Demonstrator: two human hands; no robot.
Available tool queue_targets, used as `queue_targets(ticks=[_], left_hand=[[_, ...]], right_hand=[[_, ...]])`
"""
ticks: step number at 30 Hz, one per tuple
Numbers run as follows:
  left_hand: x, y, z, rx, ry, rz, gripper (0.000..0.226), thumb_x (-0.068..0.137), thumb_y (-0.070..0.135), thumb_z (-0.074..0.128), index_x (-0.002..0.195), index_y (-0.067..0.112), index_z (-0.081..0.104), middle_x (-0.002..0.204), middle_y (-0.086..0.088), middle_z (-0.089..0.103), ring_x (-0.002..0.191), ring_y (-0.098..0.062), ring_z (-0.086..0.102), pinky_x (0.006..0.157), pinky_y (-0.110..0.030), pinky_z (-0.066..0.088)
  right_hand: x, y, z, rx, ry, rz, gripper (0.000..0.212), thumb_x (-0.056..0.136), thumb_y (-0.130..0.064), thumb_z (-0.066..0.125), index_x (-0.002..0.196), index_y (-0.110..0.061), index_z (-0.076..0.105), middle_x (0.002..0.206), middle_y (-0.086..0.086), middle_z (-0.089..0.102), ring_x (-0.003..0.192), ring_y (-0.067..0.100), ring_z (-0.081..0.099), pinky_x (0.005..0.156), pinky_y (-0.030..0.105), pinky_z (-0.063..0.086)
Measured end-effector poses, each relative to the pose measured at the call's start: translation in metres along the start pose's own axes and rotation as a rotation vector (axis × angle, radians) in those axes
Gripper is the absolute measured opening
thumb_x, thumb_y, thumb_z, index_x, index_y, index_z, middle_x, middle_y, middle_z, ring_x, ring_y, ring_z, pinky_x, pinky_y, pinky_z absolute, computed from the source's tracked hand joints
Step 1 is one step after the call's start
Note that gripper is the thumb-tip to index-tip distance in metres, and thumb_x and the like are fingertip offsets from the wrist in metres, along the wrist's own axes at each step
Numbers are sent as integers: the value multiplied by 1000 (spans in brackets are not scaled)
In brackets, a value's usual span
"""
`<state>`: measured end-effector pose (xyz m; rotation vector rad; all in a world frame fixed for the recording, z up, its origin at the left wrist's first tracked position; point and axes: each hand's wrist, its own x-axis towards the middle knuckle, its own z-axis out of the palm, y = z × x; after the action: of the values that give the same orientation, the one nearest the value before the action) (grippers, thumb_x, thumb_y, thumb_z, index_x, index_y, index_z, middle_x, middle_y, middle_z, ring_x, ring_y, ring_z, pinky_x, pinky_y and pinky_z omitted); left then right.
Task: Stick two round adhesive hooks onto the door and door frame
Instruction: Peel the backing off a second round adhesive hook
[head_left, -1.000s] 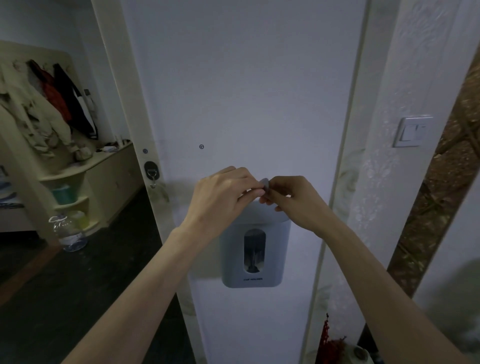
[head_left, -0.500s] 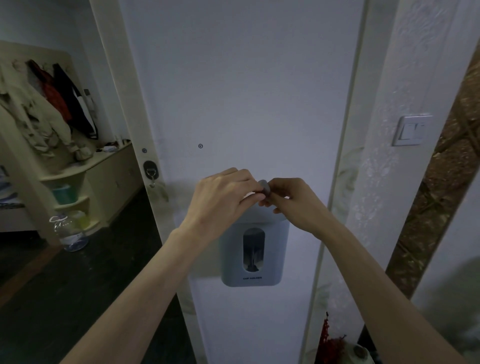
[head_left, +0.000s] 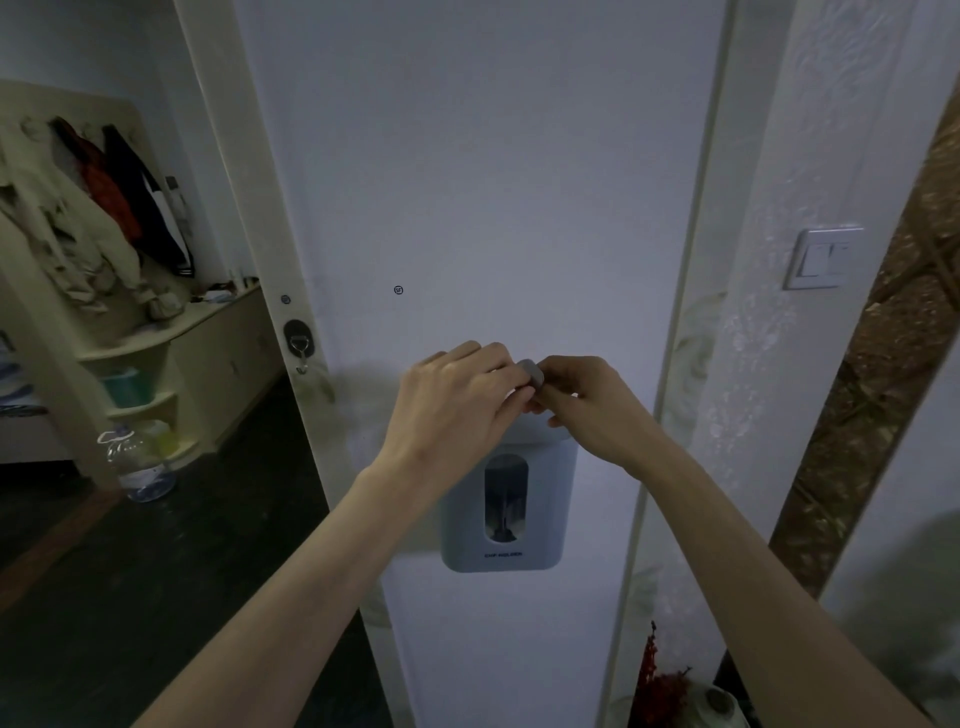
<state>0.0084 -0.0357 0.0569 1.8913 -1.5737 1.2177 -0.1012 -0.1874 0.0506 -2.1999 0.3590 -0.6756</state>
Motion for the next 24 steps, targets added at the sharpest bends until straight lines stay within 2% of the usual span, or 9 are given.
queue_targets(ticks=[5,11,15,18,21,24], left_hand=[[-1,5,2,44,5,27,31,104,32,52,89,26,79,85,8,71,71,-17,66,57,-30,46],[-1,3,5,-3,24,29,21,103,26,60,92,22,78,89,6,72,71,-19,66,57,-31,45],[3,-4,-2,-144,-32,-6,16,102,33,63,103,32,79,101,16,74,83,-13,66,59,-24,44],[9,-9,-9,-266,-127,-33,17,100,47,64,105,38,78,104,19,74,90,-10,66,60,-31,52],[15,-14,-11,-345,-206,-35,25,95,56,65,108,39,79,105,19,74,92,-8,67,65,-39,56],[17,-16,-13,-369,-215,-20,23,95,55,67,106,40,79,103,20,73,90,-2,66,64,-39,57]], right_hand=[[0,2,0,5,1,9,22,101,-13,56,95,-12,77,88,5,79,89,27,75,87,44,63],[-5,2,-2,113,-47,33,22,104,-13,55,95,-11,75,86,1,78,86,19,74,80,30,60],[-7,2,-10,279,-156,45,22,101,-7,51,93,-4,71,78,-1,69,77,8,65,79,29,56],[-8,1,-15,365,-226,32,22,100,-4,49,98,1,70,81,4,63,79,13,60,81,30,57],[-10,-1,-16,433,-271,19,25,99,-3,48,97,-5,72,82,8,59,81,17,56,78,27,55],[-10,-1,-16,458,-307,-1,35,101,-6,46,85,-21,74,81,6,59,80,18,55,77,29,53]])
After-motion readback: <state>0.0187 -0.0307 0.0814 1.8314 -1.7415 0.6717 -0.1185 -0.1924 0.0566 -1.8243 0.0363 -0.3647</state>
